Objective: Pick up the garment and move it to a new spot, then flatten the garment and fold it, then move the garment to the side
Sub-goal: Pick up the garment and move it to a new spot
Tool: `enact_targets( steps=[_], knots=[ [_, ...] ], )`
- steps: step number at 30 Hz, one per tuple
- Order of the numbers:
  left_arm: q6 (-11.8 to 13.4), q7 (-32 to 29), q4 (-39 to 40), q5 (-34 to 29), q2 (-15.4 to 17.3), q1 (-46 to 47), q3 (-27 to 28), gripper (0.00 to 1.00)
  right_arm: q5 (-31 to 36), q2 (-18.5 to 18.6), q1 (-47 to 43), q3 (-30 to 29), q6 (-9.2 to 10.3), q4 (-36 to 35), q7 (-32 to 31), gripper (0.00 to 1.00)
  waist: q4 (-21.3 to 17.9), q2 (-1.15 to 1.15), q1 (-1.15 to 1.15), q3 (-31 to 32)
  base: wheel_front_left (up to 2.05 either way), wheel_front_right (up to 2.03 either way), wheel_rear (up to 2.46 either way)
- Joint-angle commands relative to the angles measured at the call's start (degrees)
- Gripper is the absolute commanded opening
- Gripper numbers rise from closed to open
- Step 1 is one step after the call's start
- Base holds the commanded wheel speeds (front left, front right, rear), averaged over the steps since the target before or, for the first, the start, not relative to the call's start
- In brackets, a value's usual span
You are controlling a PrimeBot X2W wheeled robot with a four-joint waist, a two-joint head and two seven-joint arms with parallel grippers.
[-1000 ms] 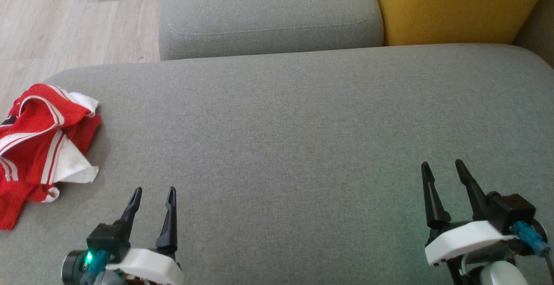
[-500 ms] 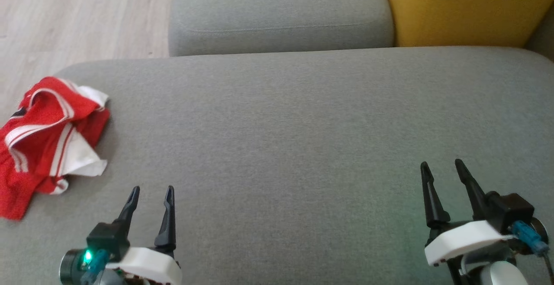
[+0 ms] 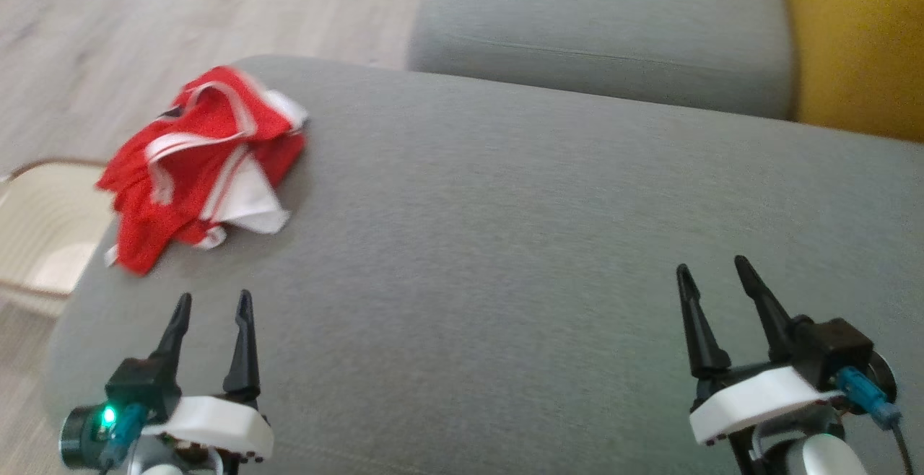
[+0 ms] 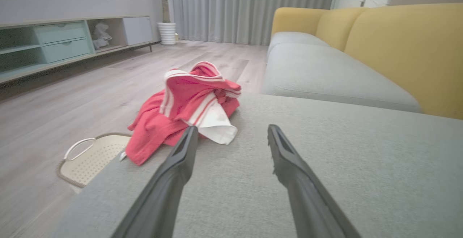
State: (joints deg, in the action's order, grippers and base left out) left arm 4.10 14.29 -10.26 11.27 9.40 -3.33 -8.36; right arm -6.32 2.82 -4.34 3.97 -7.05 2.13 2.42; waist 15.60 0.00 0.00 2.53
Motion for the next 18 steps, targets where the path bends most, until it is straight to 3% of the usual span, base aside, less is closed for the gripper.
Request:
enact_targets(
  steps=[1, 8, 18],
  knots=[
    [0.25, 0.63, 2.21, 0.18, 1.08, 3.17, 2.31, 1.00, 0.47, 0.30, 1.39, 1.56, -0.44, -2.39, -0.12, 1.00, 3.34, 0.00, 0.00, -0.07, 0.00, 0.00, 0.00],
    [0.81, 0.07, 3.31, 0.48, 2.12, 2.70, 2.93, 1.00, 0.39, 0.14, 1.57, 2.29, -0.44, -2.96, 0.03, 1.00, 8.36, 0.00, 0.00, -0.32, 0.00, 0.00, 0.00],
    [1.19, -0.28, 4.20, 1.12, 2.43, 2.66, 2.74, 1.00, -0.23, 0.07, 1.71, 2.70, -0.44, -2.23, 0.12, 1.00, 10.30, 0.00, 0.00, -0.38, 0.00, 0.00, 0.00]
  ],
)
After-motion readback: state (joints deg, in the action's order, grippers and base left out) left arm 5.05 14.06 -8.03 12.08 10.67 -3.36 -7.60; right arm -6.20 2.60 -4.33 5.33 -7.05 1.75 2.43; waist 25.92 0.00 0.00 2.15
